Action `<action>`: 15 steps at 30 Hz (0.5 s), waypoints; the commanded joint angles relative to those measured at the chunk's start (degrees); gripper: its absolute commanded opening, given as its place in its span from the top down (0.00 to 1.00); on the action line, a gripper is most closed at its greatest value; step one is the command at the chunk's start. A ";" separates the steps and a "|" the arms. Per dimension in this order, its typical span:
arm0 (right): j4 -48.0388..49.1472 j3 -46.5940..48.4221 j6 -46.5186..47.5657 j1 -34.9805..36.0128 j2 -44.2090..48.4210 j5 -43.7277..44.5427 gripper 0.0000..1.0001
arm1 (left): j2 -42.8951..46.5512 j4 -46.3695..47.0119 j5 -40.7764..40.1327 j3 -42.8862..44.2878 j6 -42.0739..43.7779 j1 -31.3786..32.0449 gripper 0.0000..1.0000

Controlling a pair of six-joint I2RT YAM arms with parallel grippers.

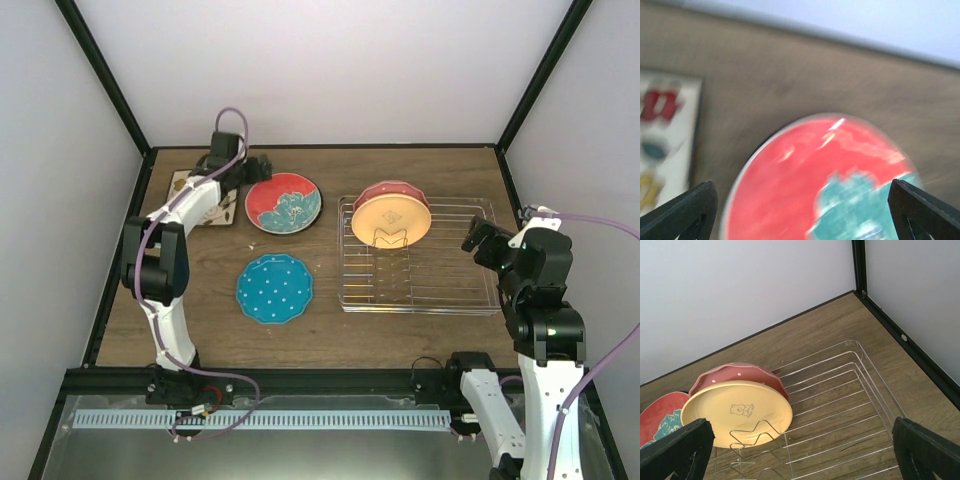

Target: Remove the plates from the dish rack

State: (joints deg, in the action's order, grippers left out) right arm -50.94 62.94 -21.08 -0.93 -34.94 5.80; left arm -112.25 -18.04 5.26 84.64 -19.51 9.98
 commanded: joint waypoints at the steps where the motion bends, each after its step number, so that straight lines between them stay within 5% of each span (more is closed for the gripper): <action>1: 1.00 -0.06 -0.16 0.40 0.12 -0.89 0.00 | 6.69 13.66 10.64 9.35 6.07 5.50 0.06; 6: 1.59 -0.34 -0.07 0.38 0.11 -1.11 0.00 | 6.03 13.97 26.44 18.14 22.91 16.66 0.20; 10: 1.18 -0.23 -0.38 0.40 0.84 -0.61 0.00 | 6.76 7.21 24.16 15.78 45.08 26.81 0.35; 15: 0.13 0.23 -0.66 0.40 1.71 0.15 0.00 | 6.33 7.50 19.75 12.22 54.82 32.59 0.49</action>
State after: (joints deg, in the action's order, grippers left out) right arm -50.59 62.59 -21.15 -0.93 -34.37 5.15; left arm -104.31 -7.16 27.05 99.42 20.80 41.93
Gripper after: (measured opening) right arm 0.998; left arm 0.531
